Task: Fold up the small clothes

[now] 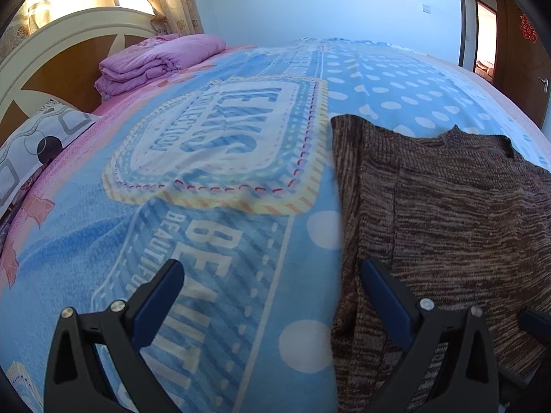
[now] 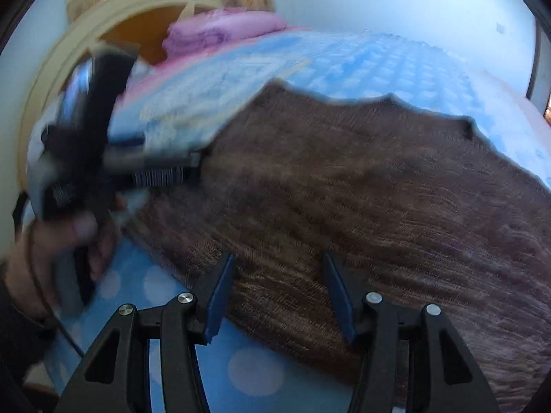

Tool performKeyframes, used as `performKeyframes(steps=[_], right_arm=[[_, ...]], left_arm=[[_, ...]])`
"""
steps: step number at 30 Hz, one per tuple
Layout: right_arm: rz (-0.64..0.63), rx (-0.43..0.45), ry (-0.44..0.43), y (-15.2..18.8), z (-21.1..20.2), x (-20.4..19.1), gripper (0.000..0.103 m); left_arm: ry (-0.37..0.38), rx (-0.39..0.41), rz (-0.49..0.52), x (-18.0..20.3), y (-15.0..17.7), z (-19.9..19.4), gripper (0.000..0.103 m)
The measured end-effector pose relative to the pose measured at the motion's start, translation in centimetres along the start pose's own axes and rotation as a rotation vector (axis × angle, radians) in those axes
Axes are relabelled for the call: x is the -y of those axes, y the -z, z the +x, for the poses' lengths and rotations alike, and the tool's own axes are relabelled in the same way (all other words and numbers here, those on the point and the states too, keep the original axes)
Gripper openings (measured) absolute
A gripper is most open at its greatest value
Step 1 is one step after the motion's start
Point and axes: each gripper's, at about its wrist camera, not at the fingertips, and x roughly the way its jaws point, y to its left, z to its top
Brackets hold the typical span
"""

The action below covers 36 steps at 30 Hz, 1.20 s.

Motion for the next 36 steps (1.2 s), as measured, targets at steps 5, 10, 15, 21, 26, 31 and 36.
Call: performKeyframes(steps=[5, 10, 15, 21, 26, 31, 36], right_arm=[[-0.067, -0.007, 0.019, 0.6, -0.5, -1.2, 0.055], [-0.090, 0.064, 0.064, 0.9, -2.6, -1.7, 0.055], [-0.175, 0.115, 0.105, 0.4, -3.6, -3.8, 0.055], [-0.274, 0.088, 0.091, -0.4, -1.6, -7.3, 0.055], [-0.351, 0.081, 0.150, -0.5, 0.1, -10.1, 0.055], [-0.360, 0.068, 0.167, -0.6, 1.0, -10.7, 0.055], [-0.340, 0.075, 0.177, -0.9, 1.1, -10.4, 0.055]], left_arm=[[0.025, -0.010, -0.024, -0.6, 0.1, -0.1, 0.103], [0.136, -0.016, -0.115, -3.2, 0.4, -0.8, 0.103], [0.189, 0.025, -0.188, -5.9, 0.0, -1.7, 0.103], [0.294, 0.030, -0.147, -6.0, -2.2, -1.6, 0.103], [0.321, 0.029, -0.038, -3.8, -3.9, -0.6, 0.103], [0.397, -0.008, 0.006, -1.9, -4.9, 1.1, 0.103], [0.440, -0.045, 0.071, 0.2, -5.7, 2.5, 0.094]])
